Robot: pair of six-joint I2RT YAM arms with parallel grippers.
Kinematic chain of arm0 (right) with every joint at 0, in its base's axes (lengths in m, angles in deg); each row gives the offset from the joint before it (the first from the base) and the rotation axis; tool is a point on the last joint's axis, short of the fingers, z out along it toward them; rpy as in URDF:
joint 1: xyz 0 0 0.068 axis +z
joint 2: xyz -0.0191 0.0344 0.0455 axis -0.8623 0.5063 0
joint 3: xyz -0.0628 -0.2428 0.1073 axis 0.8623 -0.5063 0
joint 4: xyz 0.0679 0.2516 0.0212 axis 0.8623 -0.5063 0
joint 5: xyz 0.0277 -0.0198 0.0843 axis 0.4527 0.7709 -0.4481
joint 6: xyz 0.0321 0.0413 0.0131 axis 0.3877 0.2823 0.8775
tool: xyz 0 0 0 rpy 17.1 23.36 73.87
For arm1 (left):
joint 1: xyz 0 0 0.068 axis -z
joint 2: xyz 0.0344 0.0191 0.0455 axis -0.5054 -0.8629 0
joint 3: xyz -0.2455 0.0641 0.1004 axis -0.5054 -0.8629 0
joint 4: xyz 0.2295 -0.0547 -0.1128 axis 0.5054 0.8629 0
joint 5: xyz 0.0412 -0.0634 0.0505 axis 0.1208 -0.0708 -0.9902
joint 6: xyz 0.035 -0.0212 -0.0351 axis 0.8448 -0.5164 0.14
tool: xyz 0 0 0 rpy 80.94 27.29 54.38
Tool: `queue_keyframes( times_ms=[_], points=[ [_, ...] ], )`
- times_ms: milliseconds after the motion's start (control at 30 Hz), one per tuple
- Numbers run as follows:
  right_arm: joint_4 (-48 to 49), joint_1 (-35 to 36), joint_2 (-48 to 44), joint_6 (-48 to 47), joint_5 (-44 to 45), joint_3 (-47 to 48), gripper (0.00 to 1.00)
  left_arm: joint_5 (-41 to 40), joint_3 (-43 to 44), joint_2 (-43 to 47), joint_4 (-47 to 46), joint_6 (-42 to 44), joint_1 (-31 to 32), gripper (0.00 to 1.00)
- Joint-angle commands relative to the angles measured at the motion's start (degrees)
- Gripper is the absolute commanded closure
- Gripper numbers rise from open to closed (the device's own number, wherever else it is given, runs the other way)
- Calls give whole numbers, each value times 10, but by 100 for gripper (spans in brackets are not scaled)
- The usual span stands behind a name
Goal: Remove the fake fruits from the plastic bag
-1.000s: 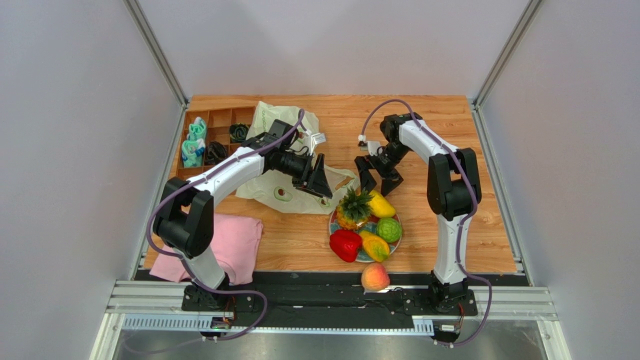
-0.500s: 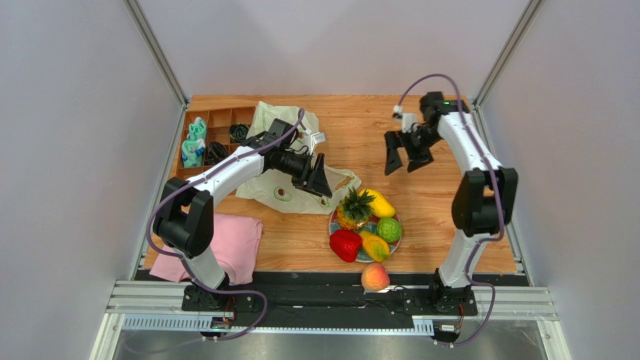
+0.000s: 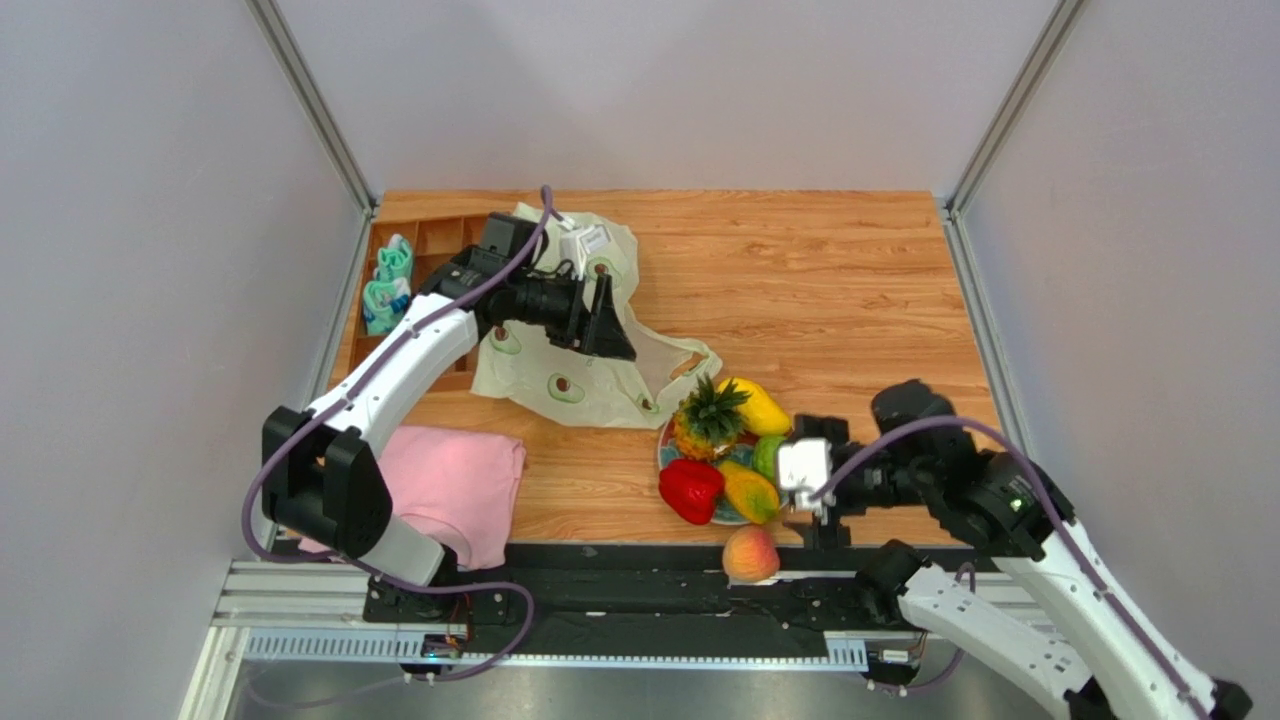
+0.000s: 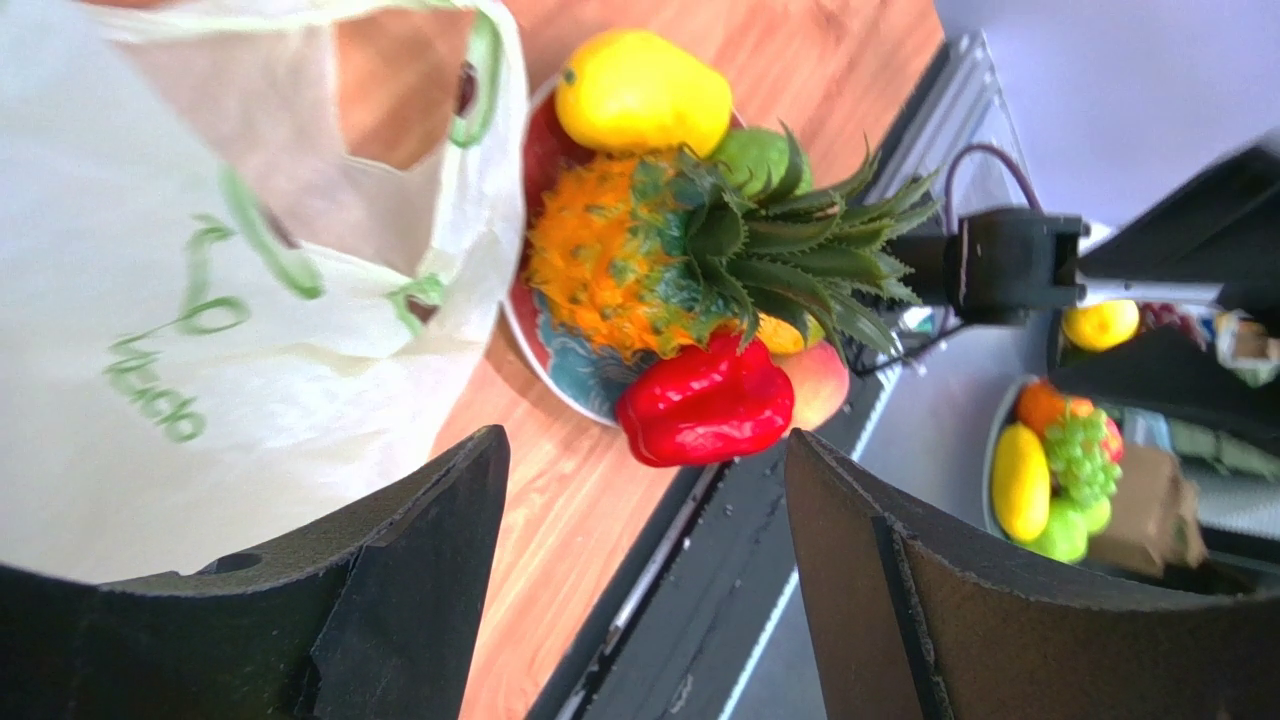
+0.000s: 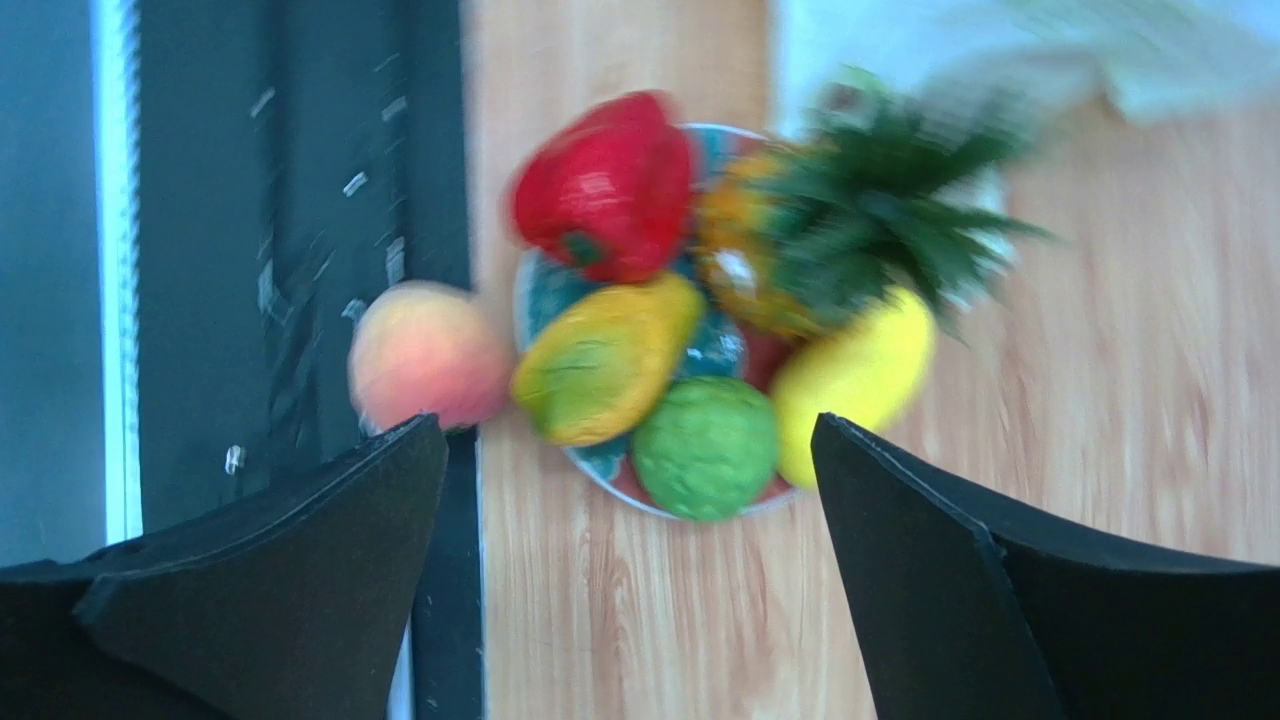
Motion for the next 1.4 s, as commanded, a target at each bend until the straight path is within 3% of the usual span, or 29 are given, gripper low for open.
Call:
queue_keyframes(
  times_ms=[0,133,200,533,933,1033,1067,1133,1200,1233,1367],
  points=[
    [-48,153,6,-184,66,-64,3,-26,30,47,15,31,-30,23],
    [-1,303,61,-207,97,-98,3,-32,21,85,13,21,-55,23],
    [28,328,118,-225,100,-107,4,-25,13,100,6,12,-69,23],
    [40,336,216,-229,133,-120,7,4,-33,190,-43,-23,-117,21],
    [71,336,293,-231,136,-155,13,14,-44,208,-61,-27,-142,21],
    [77,337,299,-225,126,-156,23,17,-47,210,-63,-29,-146,21],
    [77,337,299,-223,121,-154,33,17,-48,211,-63,-30,-147,21],
    [77,341,293,-216,114,-149,45,22,-51,207,-68,-34,-147,21],
    [83,344,287,-211,114,-150,49,28,-54,204,-76,-43,-147,21],
    [84,345,286,-208,115,-149,59,28,-53,202,-80,-45,-147,21],
    [38,347,272,-179,124,-103,67,36,-46,194,-74,-48,-147,21]
  ],
)
